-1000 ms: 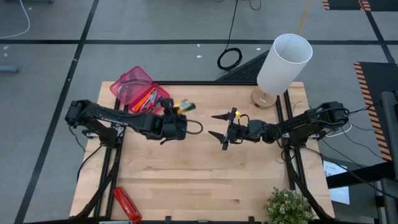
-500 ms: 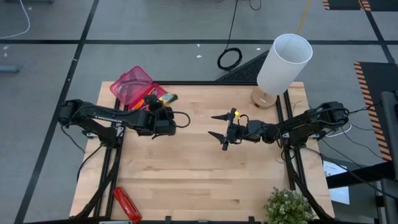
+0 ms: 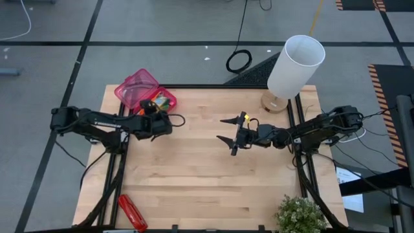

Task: Pack school essentials
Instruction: Put the crayon box into the pink supply box

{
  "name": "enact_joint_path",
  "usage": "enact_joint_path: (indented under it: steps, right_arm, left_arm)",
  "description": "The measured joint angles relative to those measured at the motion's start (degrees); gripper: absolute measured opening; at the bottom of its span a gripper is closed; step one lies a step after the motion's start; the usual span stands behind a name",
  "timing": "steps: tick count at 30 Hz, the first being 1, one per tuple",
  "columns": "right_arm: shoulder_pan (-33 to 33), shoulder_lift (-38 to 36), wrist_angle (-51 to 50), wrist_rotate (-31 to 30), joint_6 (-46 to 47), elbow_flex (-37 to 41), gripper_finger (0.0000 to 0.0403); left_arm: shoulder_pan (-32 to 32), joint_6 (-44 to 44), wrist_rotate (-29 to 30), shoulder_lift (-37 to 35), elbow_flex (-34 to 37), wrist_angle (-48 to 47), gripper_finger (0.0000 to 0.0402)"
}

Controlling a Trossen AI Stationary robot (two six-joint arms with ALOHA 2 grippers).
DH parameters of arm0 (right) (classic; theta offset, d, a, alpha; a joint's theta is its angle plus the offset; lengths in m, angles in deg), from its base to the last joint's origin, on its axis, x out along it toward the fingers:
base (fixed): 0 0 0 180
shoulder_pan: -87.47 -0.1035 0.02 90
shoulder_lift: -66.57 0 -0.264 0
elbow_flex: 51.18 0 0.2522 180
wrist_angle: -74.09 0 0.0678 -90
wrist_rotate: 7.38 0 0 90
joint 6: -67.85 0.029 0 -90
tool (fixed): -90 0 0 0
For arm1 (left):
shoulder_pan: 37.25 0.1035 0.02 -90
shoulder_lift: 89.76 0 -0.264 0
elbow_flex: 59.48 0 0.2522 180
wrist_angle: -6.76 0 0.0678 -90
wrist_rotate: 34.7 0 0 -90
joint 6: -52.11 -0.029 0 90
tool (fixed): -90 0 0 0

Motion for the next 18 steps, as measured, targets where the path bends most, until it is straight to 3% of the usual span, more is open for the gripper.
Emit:
enact_joint_path:
  steps: [9,18]
  right_arm:
    - [0.05,0.00,-0.07,0.04,0.09,0.00,0.0320]
    - [0.05,0.00,-0.09,0.06,-0.20,0.00,0.0320]
  left_arm:
    - [7.39,-15.56,-1.79,-0.16,8.56,18.01,0.0078]
    - [15.26,-26.19,-10.12,-0.09,10.76,27.29,0.0078]
